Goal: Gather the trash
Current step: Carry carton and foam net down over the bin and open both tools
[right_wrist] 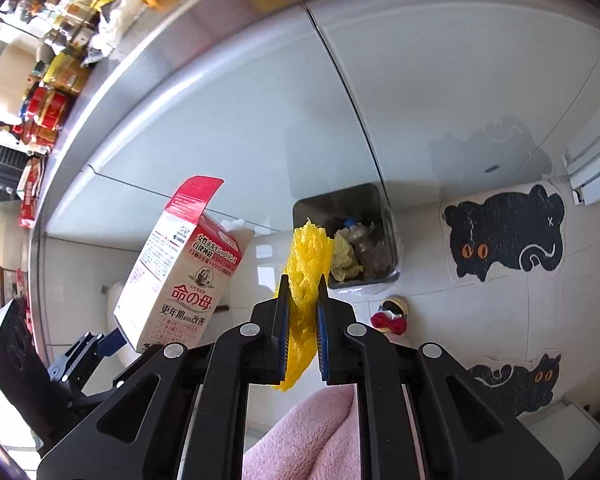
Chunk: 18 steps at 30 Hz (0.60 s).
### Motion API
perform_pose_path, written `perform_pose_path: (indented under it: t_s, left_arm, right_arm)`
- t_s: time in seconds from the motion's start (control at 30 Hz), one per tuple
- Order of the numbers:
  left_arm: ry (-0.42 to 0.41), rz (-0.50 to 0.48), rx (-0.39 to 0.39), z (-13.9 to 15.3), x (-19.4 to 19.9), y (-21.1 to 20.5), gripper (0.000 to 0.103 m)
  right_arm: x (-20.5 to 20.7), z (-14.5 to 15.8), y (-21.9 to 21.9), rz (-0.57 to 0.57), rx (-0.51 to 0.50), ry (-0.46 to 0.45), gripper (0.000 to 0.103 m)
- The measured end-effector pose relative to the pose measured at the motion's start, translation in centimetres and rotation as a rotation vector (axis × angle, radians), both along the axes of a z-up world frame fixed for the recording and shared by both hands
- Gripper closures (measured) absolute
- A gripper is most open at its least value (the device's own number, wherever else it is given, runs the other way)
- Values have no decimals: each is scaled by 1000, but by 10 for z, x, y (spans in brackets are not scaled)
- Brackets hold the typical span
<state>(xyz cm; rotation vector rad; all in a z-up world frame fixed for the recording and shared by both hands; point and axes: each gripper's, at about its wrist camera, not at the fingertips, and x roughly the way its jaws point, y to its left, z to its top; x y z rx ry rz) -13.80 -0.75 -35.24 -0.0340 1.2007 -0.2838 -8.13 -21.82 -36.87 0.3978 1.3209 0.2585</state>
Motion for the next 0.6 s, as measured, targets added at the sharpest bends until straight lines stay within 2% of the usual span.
perform_pose_path:
  t_s: [0.13,0.33,0.6]
  left_arm:
    - [39,37,18,-39,21,-4,47]
    - [70,72,15,-80,48,-10,47]
    - [153,74,22,-140,75,-25,46]
  right_arm:
    - [18,-38,7,8,-17,39,90]
    - [46,-83,18,12,-41,63,90]
    - [75,-139,28,20,-56,129,90]
